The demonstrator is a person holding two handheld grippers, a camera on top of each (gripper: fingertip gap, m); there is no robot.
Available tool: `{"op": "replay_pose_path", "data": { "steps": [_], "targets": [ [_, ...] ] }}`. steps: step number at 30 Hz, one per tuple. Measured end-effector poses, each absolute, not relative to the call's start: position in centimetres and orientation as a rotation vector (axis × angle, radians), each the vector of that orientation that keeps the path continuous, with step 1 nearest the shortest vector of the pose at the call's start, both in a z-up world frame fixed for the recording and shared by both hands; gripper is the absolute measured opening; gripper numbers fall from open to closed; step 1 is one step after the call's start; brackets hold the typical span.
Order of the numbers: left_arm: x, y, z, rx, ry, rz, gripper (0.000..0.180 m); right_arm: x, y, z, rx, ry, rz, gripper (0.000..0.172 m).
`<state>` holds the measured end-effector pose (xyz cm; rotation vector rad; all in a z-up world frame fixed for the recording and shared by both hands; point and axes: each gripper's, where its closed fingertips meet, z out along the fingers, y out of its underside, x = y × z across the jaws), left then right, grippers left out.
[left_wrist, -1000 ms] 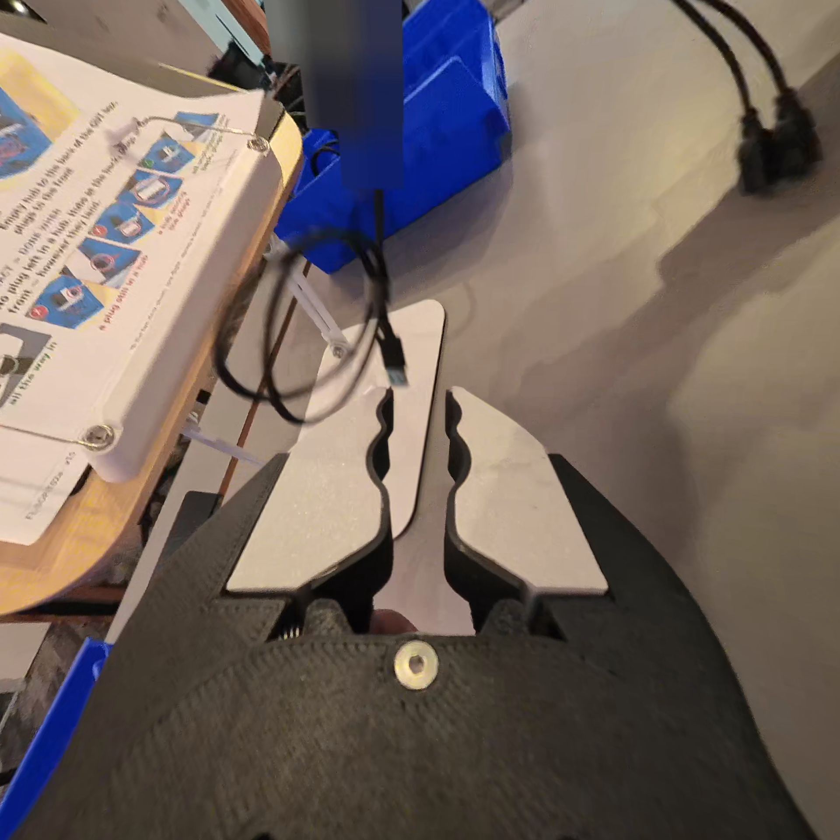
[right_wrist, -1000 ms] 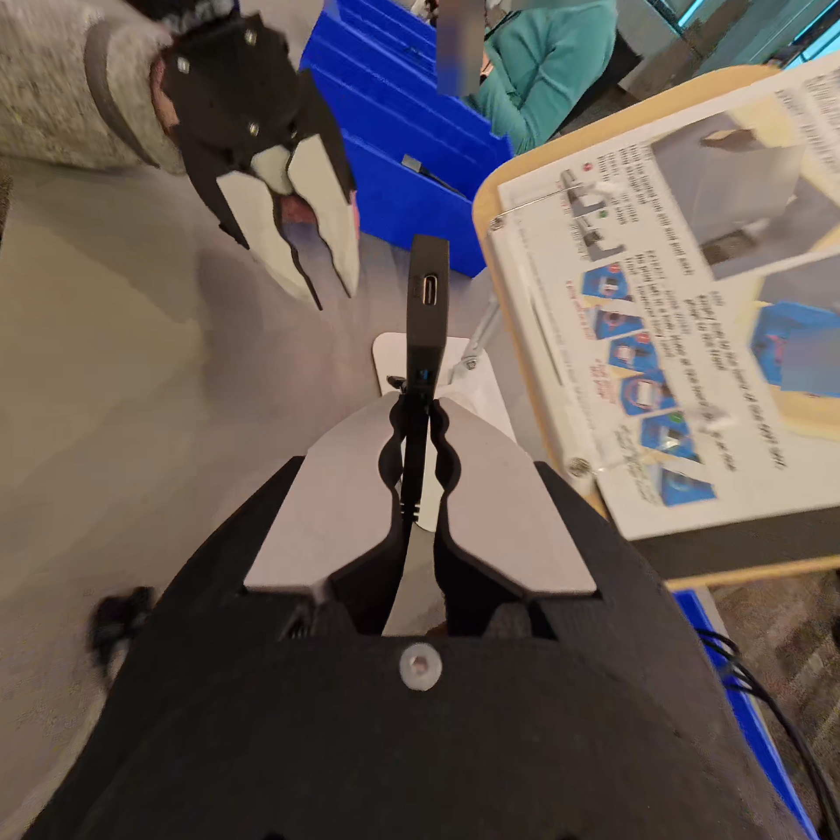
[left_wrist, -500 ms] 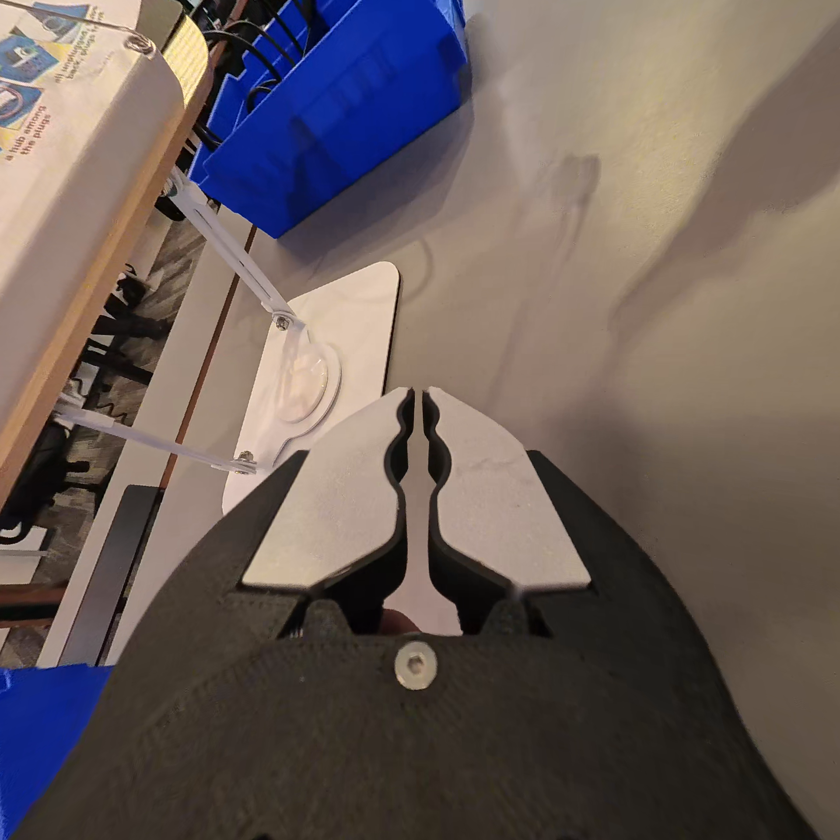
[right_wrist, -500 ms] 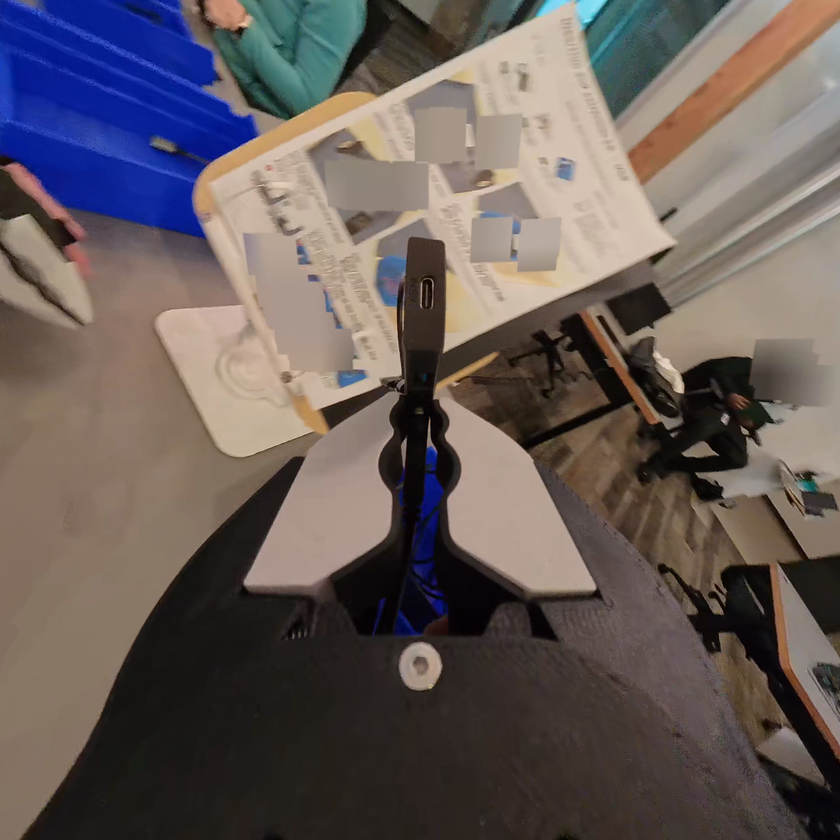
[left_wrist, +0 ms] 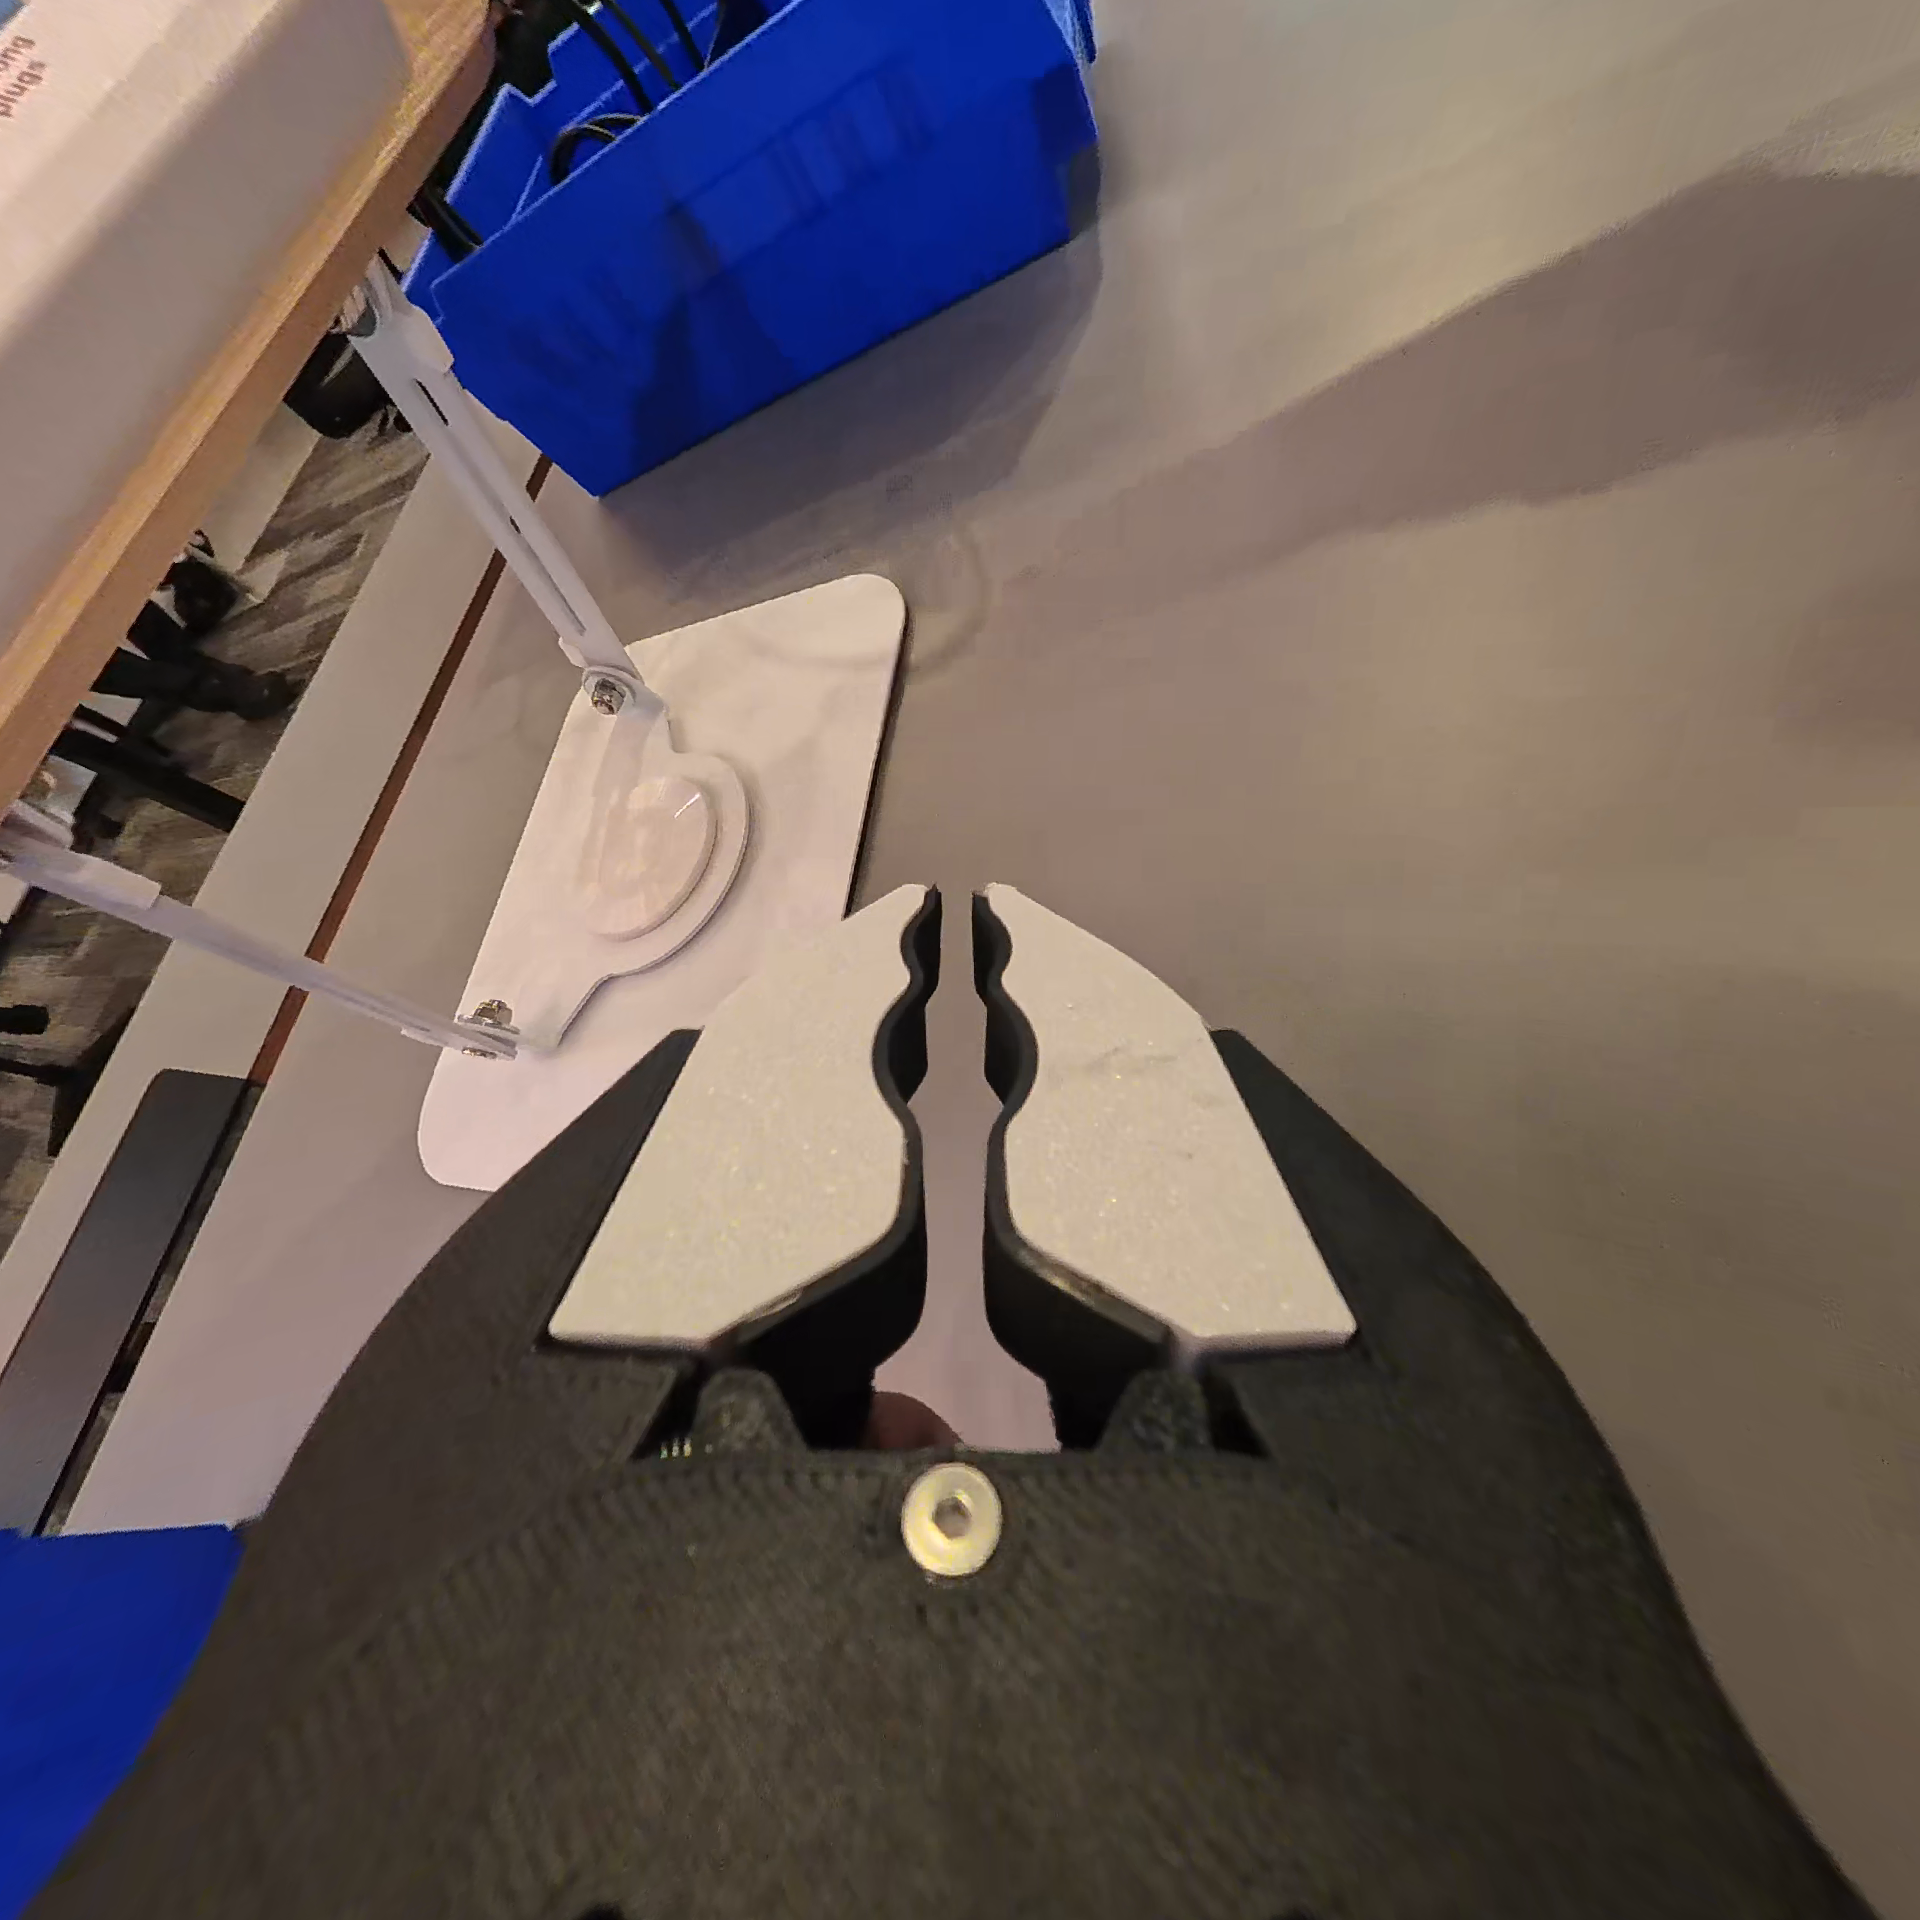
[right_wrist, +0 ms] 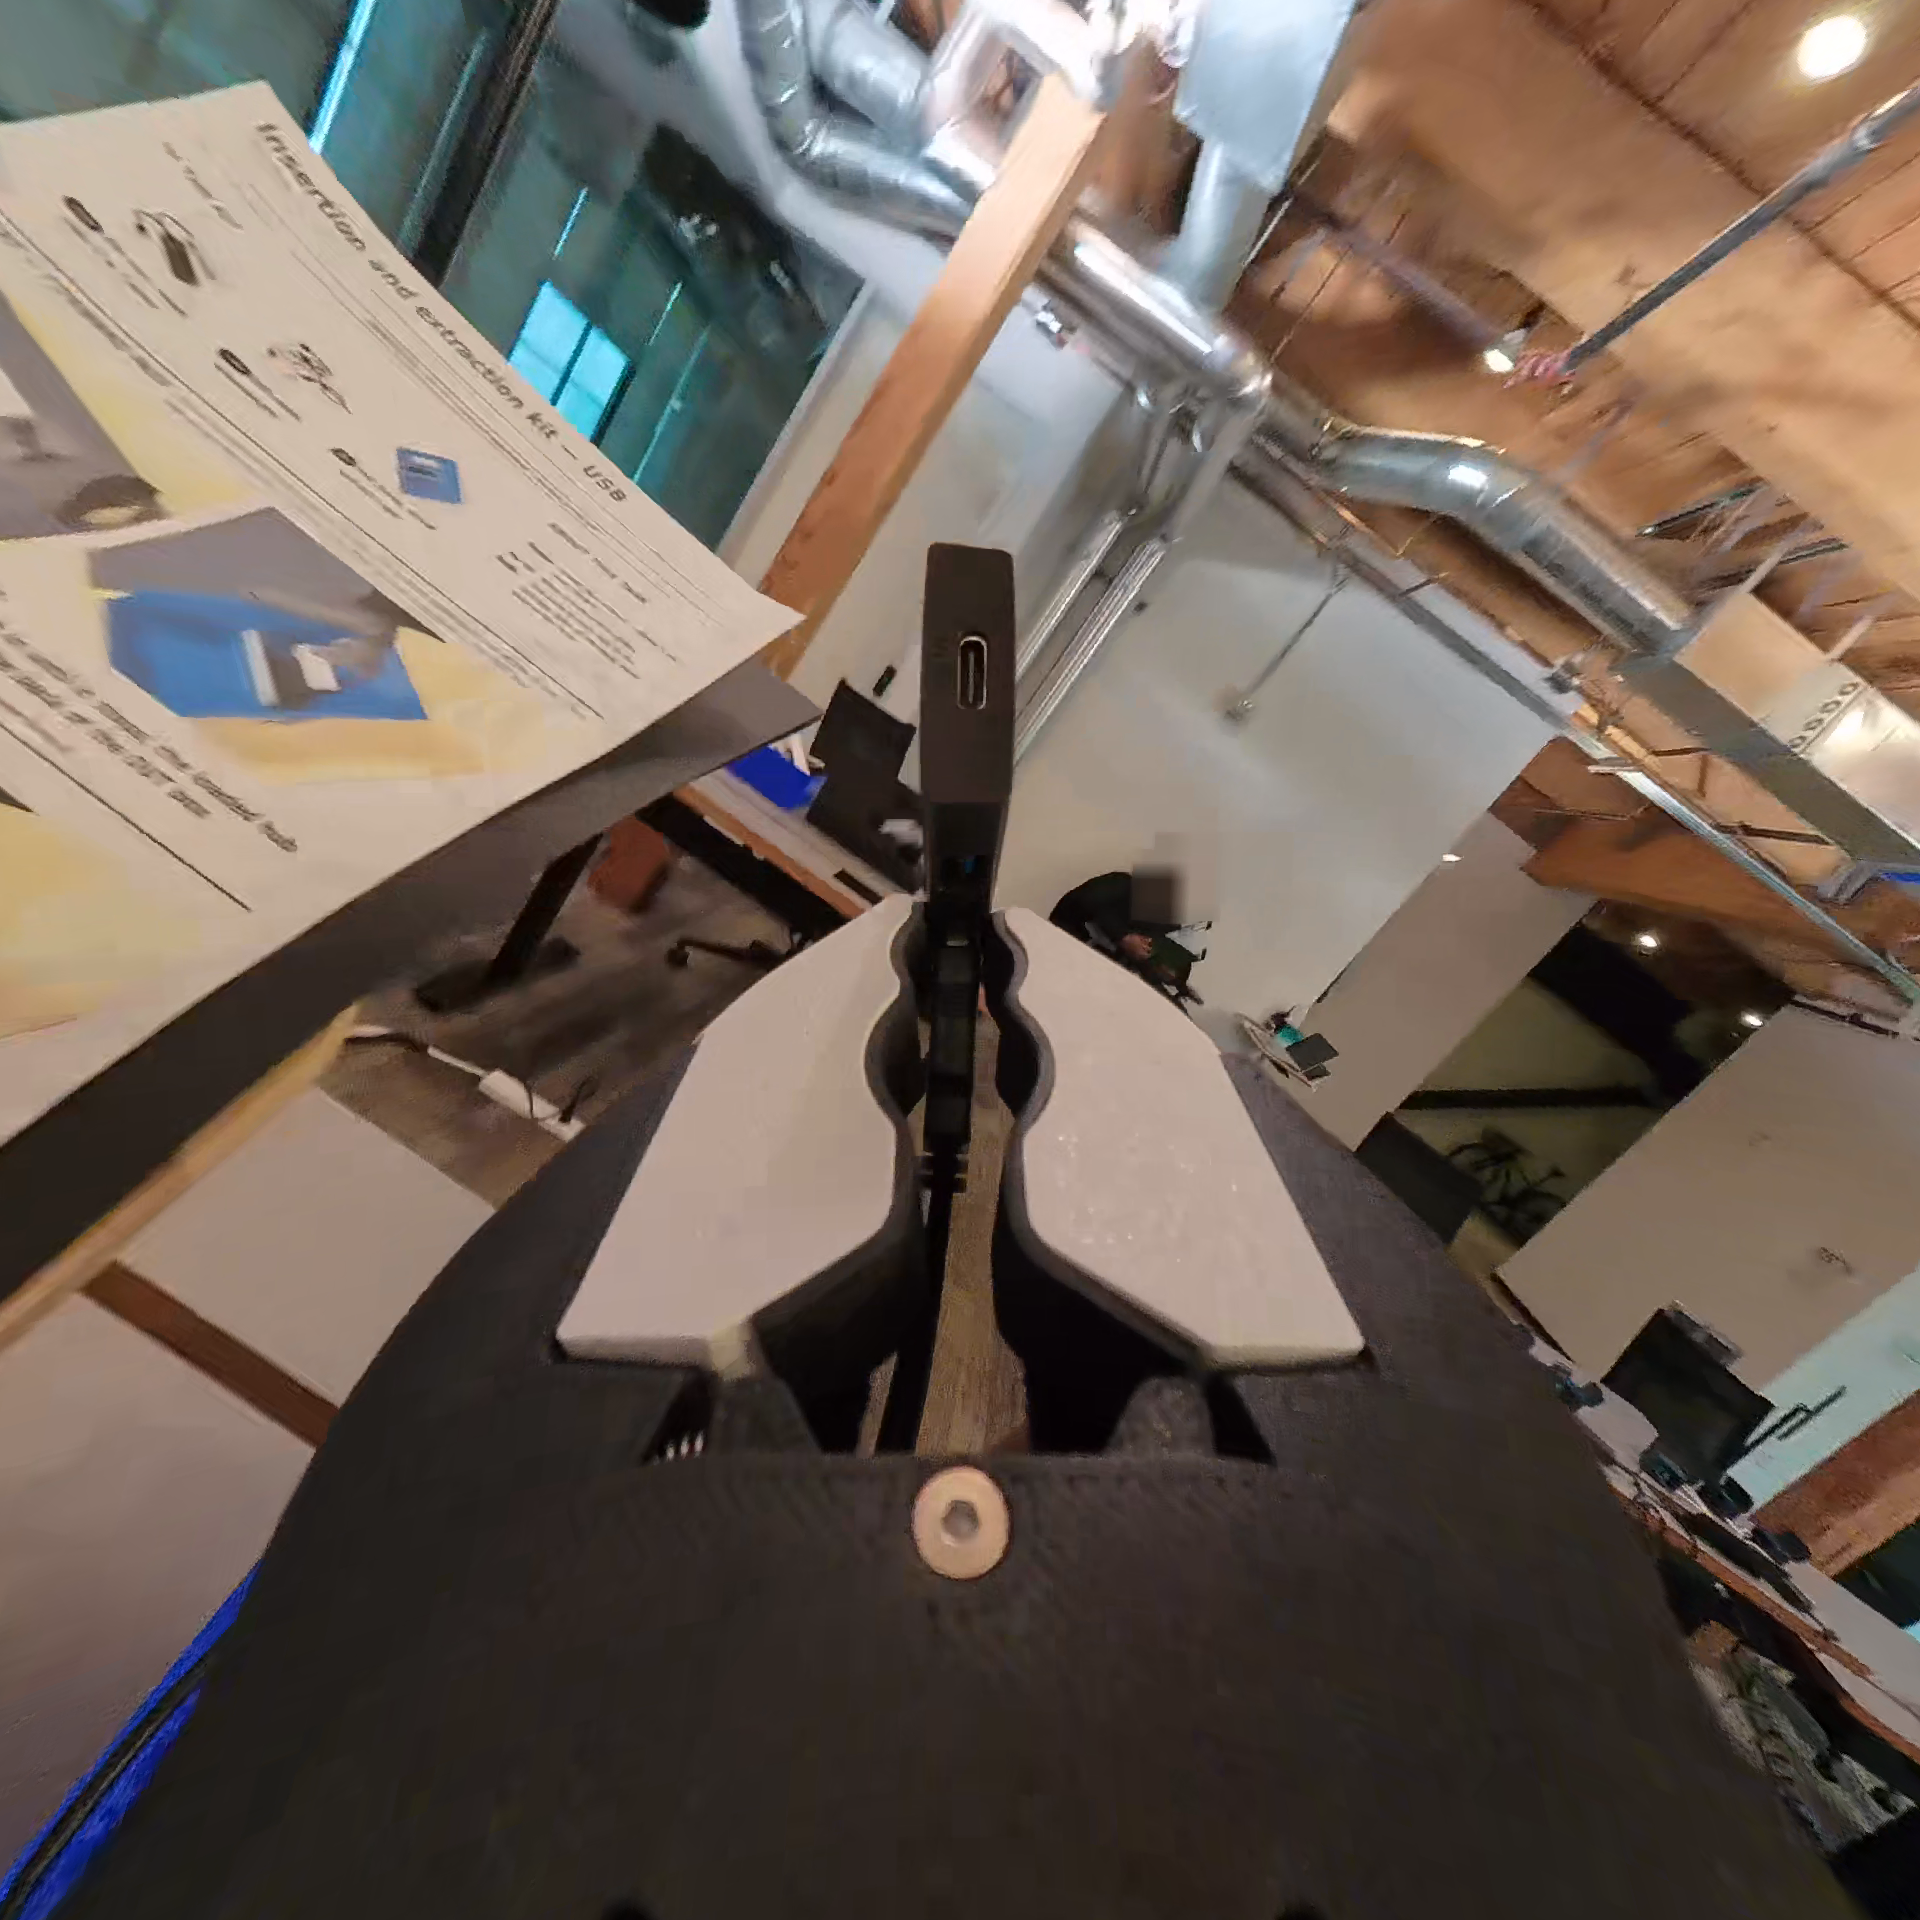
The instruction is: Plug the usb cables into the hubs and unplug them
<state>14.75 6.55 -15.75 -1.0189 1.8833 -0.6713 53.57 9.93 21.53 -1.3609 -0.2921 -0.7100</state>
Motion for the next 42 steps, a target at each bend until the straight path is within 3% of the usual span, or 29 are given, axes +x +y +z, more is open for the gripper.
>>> {"op": "replay_pose_path", "data": {
  "steps": [8, 13, 25, 42],
  "targets": [
    [14.6, 6.9, -15.9, -1.024, 1.888, -0.667, 0.006, 54.9, 11.9, 7.6, -1.444, -0.263, -0.567, 0.01],
    [14.7, 6.4, -16.0, -1.012, 1.903, -0.677, 0.006, 54.6, 9.6, 1.6, -1.584, -0.317, -0.432, 0.011],
    [14.9, 6.1, -16.5, -1.008, 1.914, -0.684, 0.007, 56.8, 5.4, -0.1, -1.653, -0.397, -0.062, 0.011],
    [15.0, 6.0, -18.2, -1.023, 1.983, -0.664, 0.009, 57.3, 10.9, -8.6, -2.255, -0.884, -0.247, 0.011]
  ]
}}
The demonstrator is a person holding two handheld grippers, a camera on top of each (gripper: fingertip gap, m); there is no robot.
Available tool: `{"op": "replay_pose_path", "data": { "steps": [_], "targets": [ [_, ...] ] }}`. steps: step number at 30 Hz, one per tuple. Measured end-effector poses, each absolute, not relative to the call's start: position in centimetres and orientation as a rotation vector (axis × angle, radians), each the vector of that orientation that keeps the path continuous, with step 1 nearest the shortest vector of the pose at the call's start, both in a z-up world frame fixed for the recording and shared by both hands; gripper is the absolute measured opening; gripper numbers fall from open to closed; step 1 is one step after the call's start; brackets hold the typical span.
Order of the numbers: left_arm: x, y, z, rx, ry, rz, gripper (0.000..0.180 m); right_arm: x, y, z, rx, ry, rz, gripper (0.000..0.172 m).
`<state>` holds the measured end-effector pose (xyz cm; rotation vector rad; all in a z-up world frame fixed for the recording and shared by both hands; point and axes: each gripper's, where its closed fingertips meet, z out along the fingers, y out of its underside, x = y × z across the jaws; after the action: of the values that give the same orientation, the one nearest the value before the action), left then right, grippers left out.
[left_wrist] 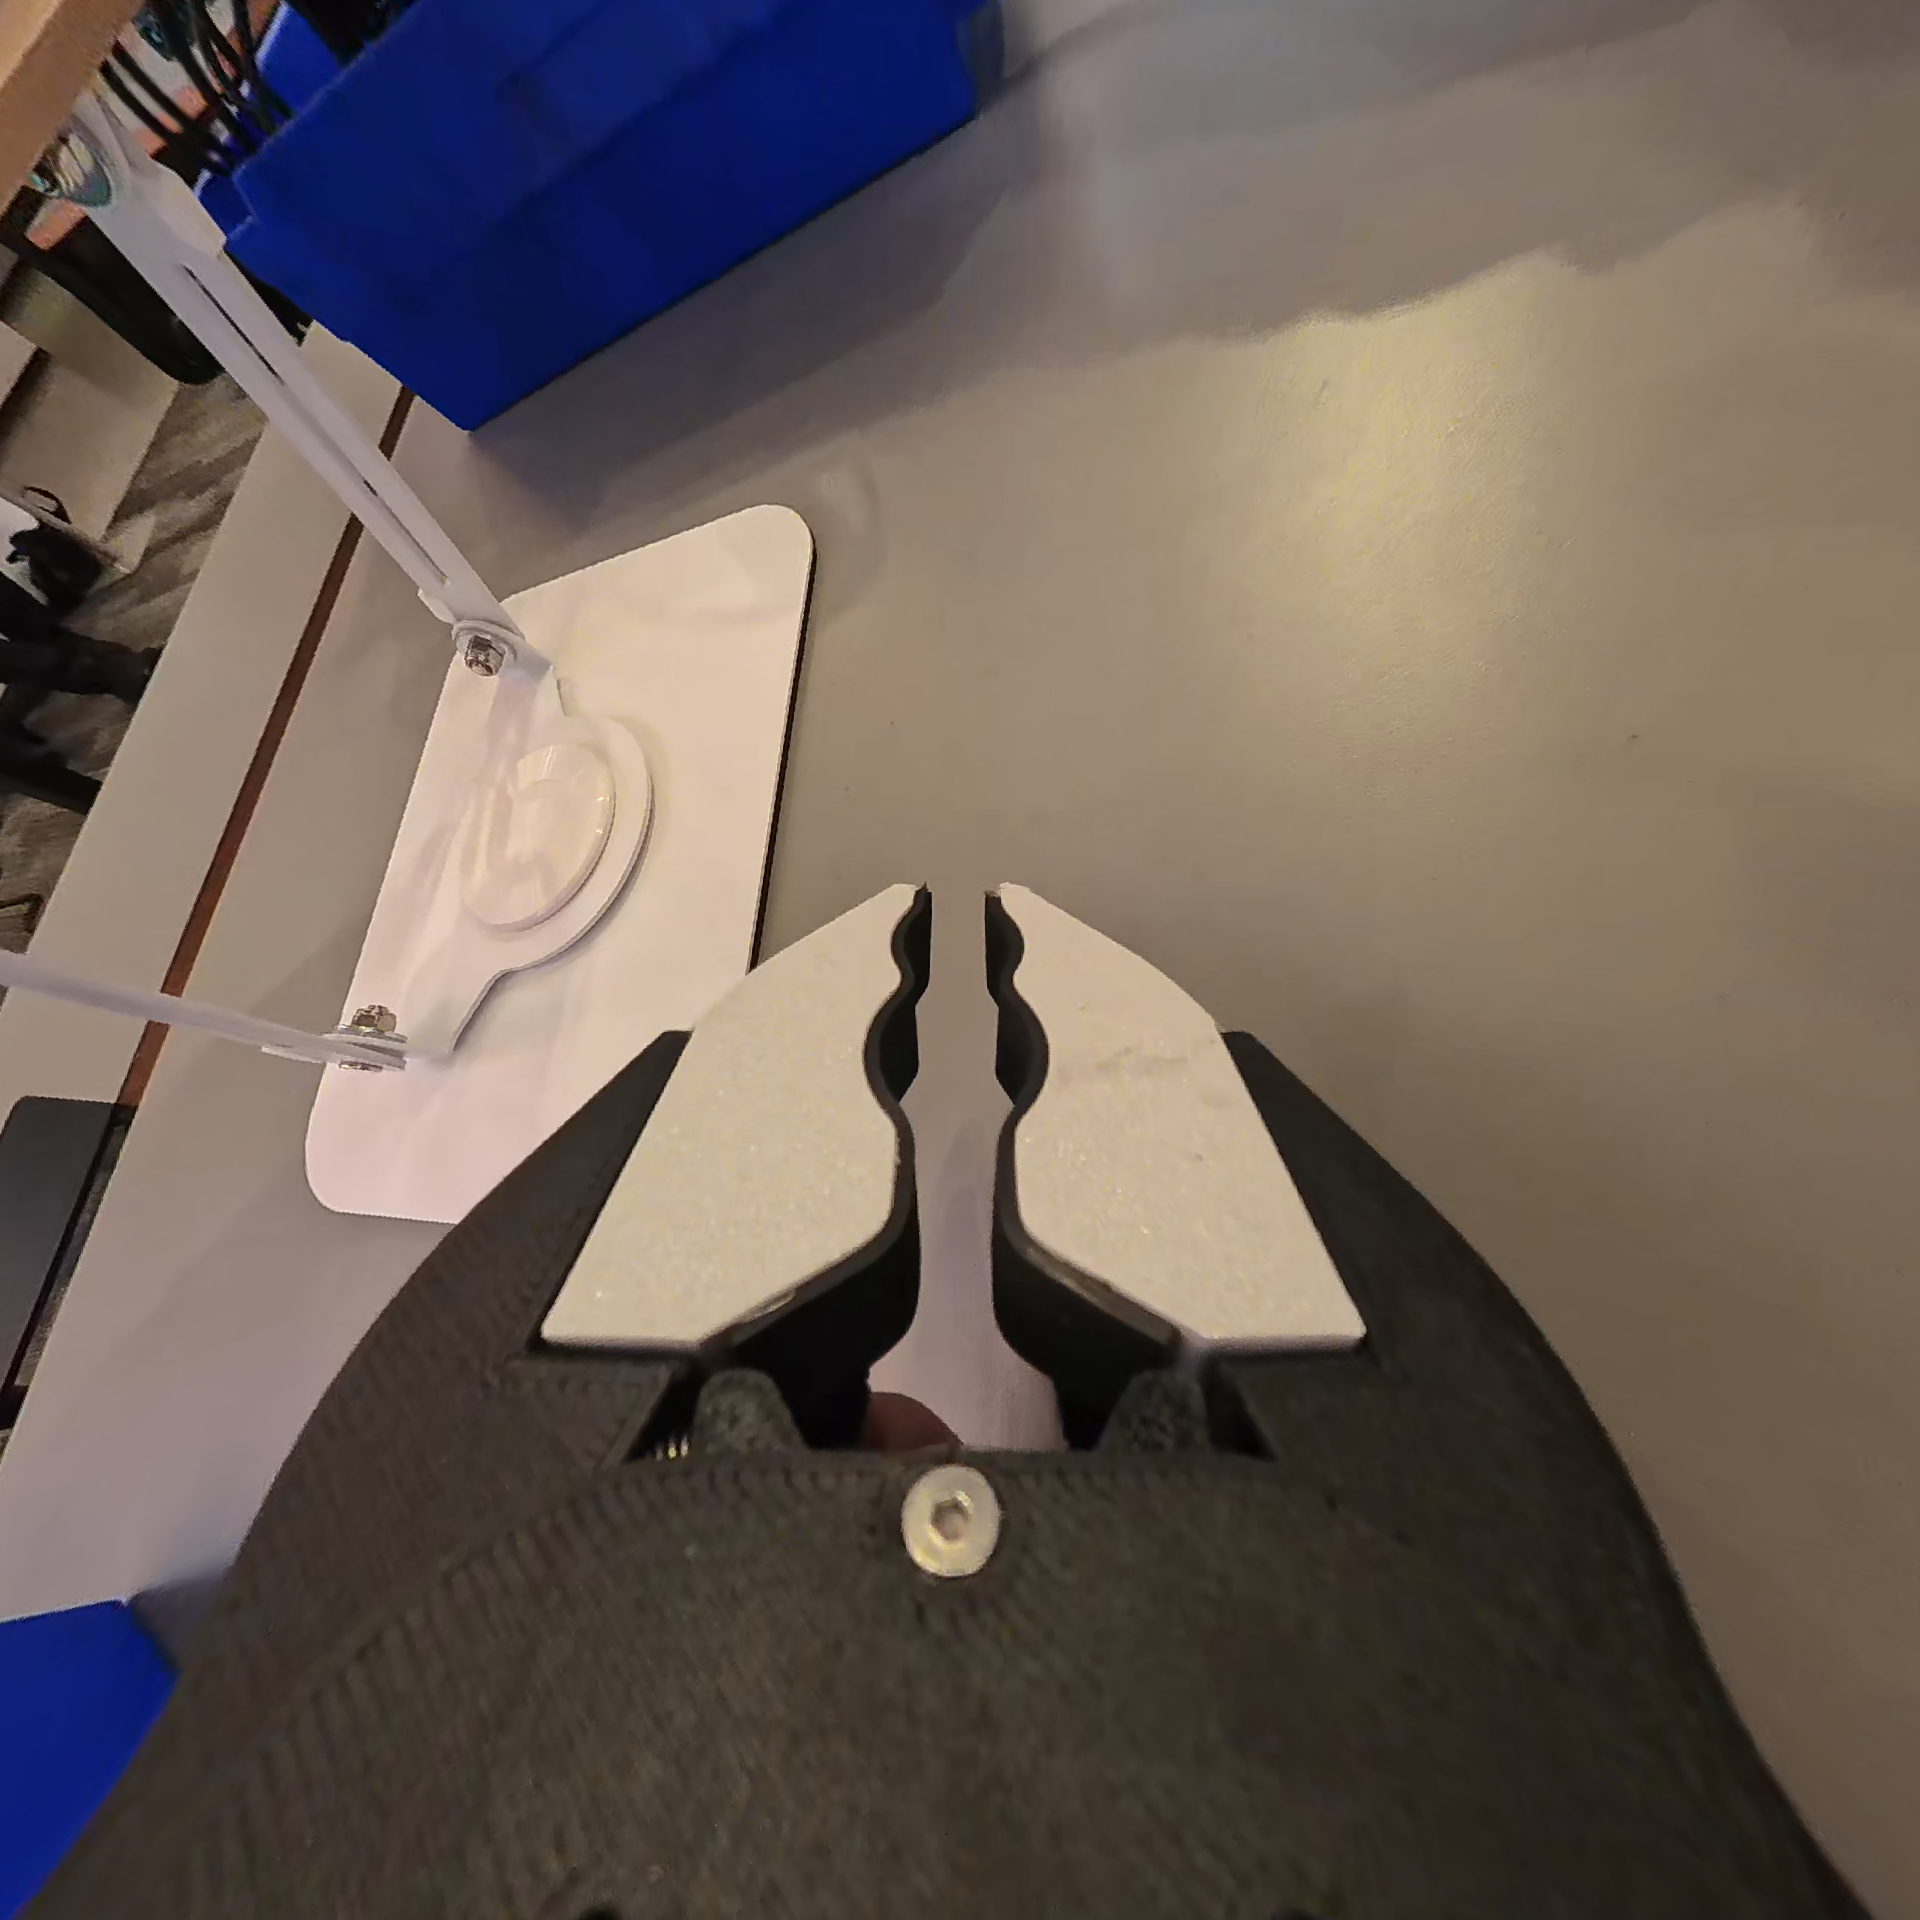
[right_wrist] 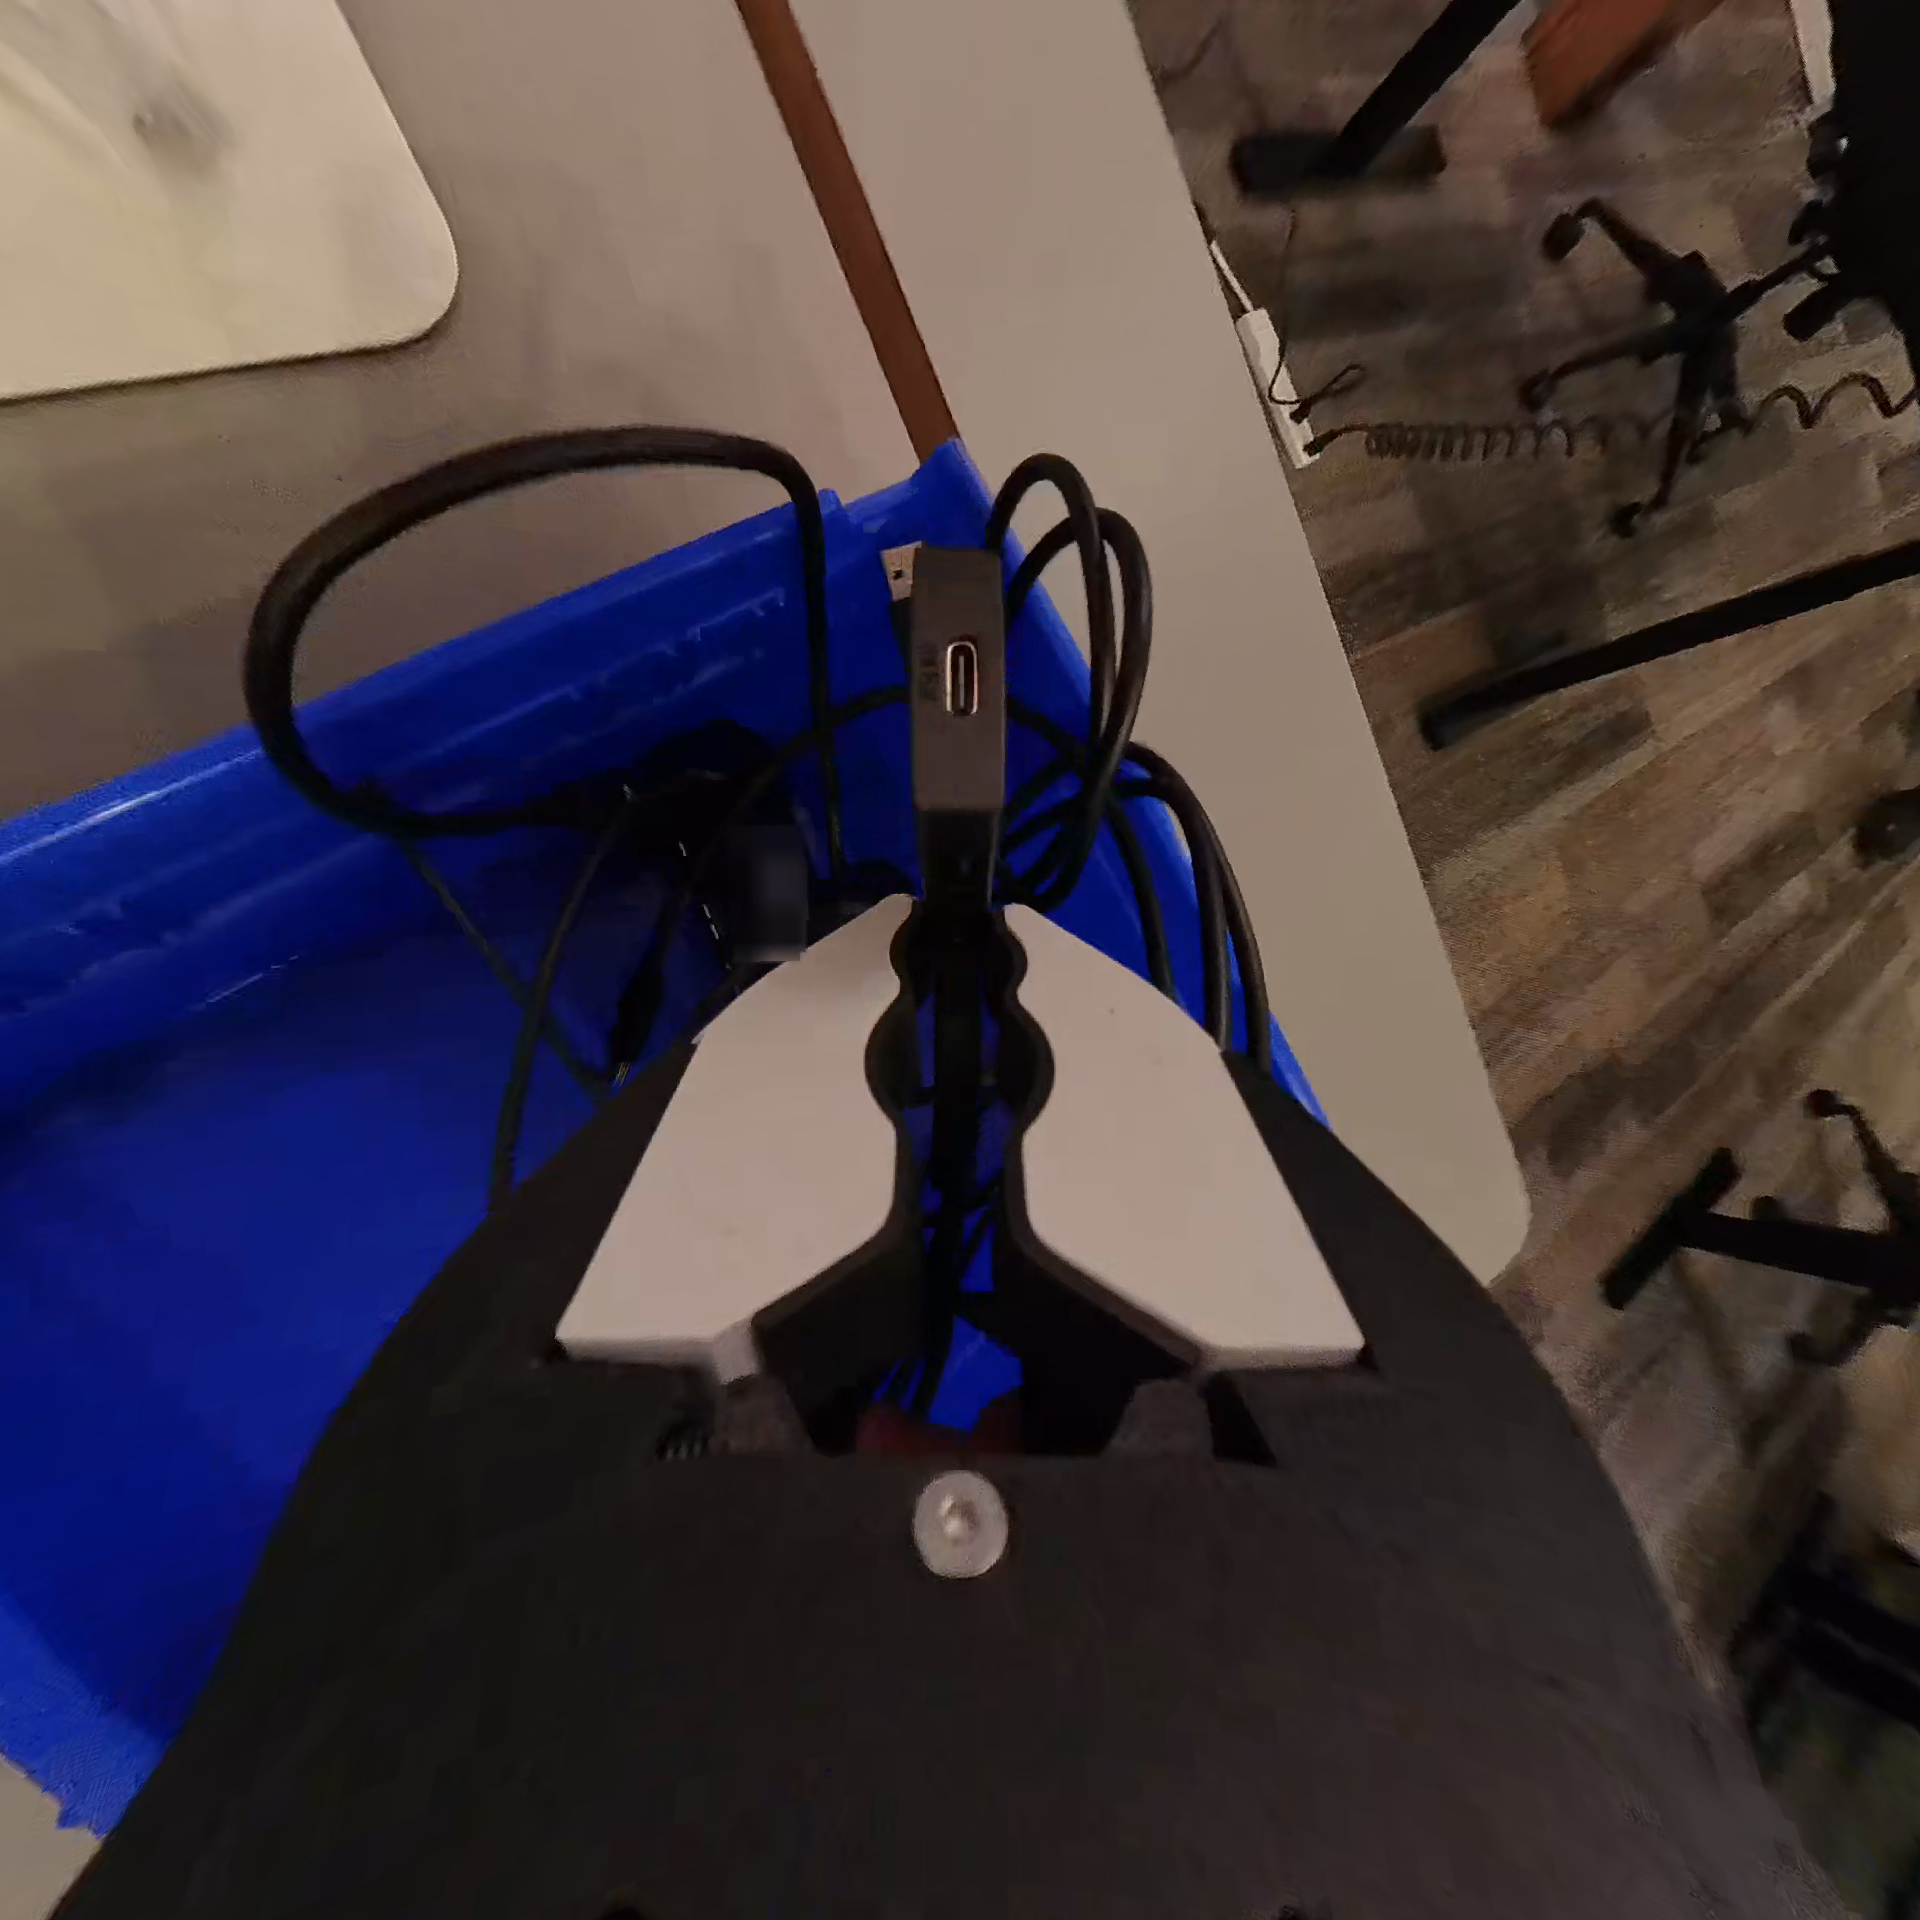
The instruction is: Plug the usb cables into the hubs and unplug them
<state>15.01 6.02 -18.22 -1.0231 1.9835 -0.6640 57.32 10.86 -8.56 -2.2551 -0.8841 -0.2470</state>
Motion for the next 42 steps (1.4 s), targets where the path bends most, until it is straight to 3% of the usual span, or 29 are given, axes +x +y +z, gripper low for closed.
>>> {"op": "replay_pose_path", "data": {
  "steps": [7, 14, 19, 23, 25, 28, 34, 38, 42],
  "targets": [
    [15.1, 5.8, -18.7, -1.025, 2.005, -0.665, 0.009, 56.5, 13.5, -8.4, -2.088, -1.005, -0.354, 0.011],
    [15.1, 5.7, -19.3, -1.033, 2.027, -0.663, 0.01, 57.7, 12.9, -15.3, -2.459, -0.887, -0.203, 0.012],
    [15.2, 5.6, -19.8, -1.045, 2.045, -0.673, 0.01, 58.0, 12.3, -15.5, -2.683, -0.78, -0.196, 0.013],
    [15.1, 5.6, -19.8, -1.045, 2.052, -0.669, 0.01, 57.0, 12.2, -12.5, -2.667, -0.739, -0.187, 0.051],
    [15.0, 5.5, -19.7, -1.044, 2.053, -0.676, 0.011, 56.9, 11.1, -11.3, -2.702, -0.773, -0.239, 0.057],
    [14.9, 5.5, -19.8, -1.043, 2.061, -0.671, 0.011, 56.2, 10.0, -8.1, -2.635, -0.781, -0.307, 0.052],
    [14.9, 5.5, -19.4, -1.035, 2.05, -0.665, 0.013, 56.1, 6.3, -2.8, -2.43, -0.587, -0.303, 0.014],
    [14.8, 5.6, -18.8, -1.033, 2.029, -0.671, 0.013, 58.4, 1.8, -1.7, -2.247, -0.344, -0.354, 0.006],
    [15.0, 5.2, -18.8, -1.024, 2.031, -0.68, 0.014, 60.2, -1.9, -3.4, -2.1, -0.156, -0.368, 0.014]
  ]
}}
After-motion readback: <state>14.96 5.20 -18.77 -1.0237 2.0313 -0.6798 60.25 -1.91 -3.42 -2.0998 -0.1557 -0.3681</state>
